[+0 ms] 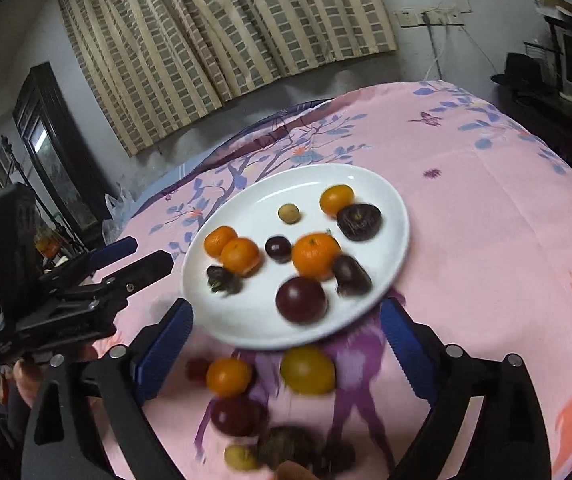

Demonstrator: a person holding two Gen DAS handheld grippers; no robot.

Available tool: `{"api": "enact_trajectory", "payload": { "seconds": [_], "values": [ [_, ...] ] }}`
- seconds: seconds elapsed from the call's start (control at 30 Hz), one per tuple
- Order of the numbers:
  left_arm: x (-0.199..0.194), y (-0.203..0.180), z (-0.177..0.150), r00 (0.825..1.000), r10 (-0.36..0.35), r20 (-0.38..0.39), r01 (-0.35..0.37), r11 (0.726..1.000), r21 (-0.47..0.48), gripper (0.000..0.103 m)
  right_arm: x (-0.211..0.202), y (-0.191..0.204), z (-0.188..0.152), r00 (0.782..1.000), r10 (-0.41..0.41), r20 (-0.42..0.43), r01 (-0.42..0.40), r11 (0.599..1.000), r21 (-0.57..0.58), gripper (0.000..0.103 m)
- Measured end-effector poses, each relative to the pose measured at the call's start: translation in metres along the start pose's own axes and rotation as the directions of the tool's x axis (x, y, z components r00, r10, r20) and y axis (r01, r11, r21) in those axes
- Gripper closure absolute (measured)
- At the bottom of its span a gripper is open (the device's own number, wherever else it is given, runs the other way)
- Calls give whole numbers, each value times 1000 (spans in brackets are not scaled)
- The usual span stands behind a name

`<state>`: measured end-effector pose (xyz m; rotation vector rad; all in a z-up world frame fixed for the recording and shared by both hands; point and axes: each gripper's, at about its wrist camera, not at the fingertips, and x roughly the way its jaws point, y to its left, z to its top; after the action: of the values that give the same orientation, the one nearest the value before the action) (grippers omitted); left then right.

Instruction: Organize fruits

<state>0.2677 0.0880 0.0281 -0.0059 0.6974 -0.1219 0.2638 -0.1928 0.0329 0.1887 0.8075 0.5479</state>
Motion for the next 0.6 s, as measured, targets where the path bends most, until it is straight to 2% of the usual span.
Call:
{"api": "enact_trajectory", "payload": {
  "seconds": [0.13, 0.2, 0.33, 0.4, 0.5, 0.57, 0.6],
  "values": [
    [-13, -4, -27, 999, -6, -38, 6, 1000, 9, 7, -32, -9, -44, 997, -68, -20, 70, 995, 77, 6],
    [-17, -6, -40, 998, -24, -63, 24, 1000, -2, 7, -41, -7, -61, 995, -90, -37, 92, 993, 74, 6],
    [-23, -13, -60, 995, -42, -87, 42, 999, 1, 7, -56, 12, -95, 984, -179, 5, 180, 983, -33, 6],
    [-25, -17, -67, 995, -37, -89, 38, 999, 8, 7, -54, 18, -102, 978, -211, -7, 210, 975, -78, 8],
    [-29, -17, -73, 995, -39, -90, 40, 999, 3, 7, -47, 23, -107, 968, -248, -24, 243, 962, -122, 20],
    [-32, -15, -76, 996, -31, -86, 31, 1000, -3, 7, -39, 23, -110, 966, -251, -59, 242, 962, -127, 35],
    [-34, -14, -78, 996, -27, -84, 27, 1000, -2, 7, -35, 23, -109, 966, -248, -73, 238, 963, -126, 37]
  ]
}}
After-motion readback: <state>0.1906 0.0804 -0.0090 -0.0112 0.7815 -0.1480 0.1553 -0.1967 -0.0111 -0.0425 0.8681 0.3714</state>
